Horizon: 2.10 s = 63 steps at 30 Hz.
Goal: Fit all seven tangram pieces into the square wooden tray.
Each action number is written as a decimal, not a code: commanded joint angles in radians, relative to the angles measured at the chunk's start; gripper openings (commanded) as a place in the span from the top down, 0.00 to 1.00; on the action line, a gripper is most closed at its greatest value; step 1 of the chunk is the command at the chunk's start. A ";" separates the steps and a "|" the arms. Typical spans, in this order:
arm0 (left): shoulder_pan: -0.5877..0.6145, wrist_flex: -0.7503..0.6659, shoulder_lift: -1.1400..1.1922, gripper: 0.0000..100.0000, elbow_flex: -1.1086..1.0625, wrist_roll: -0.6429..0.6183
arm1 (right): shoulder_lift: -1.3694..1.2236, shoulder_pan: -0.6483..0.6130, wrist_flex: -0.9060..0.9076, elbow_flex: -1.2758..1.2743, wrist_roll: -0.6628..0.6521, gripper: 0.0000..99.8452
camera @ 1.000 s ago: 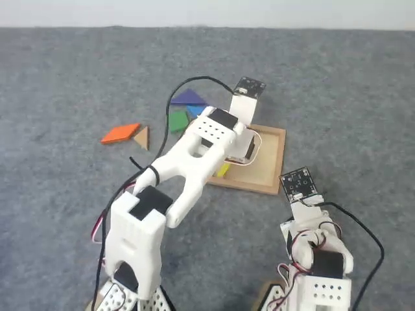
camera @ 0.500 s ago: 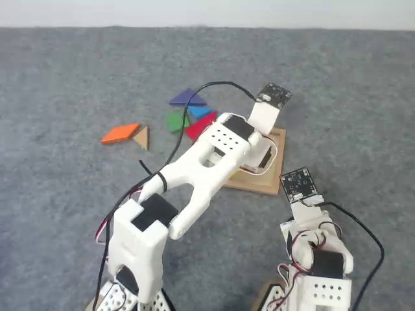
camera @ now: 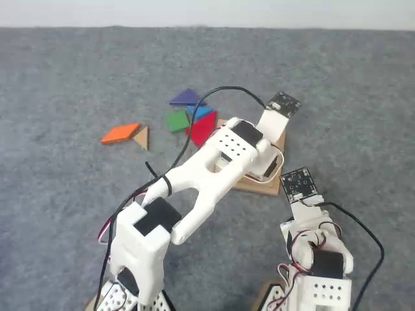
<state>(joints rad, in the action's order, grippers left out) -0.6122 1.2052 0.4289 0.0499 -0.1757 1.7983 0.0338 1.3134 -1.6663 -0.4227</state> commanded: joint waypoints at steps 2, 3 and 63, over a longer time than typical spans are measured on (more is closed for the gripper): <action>-0.014 0.015 -0.077 0.90 0.008 0.038 | 0.015 -0.002 0.002 -0.017 -0.008 0.99; -0.014 0.014 -0.069 0.90 0.007 0.048 | 0.015 -0.002 0.002 -0.017 -0.008 0.99; 0.150 -0.195 -0.358 0.91 -0.286 0.034 | 0.015 -0.004 0.002 -0.017 -0.008 0.99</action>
<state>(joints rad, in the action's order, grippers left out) -0.4542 1.0334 0.1588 -0.2171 -0.1910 1.7983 0.0338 1.3134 -1.6663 -0.4227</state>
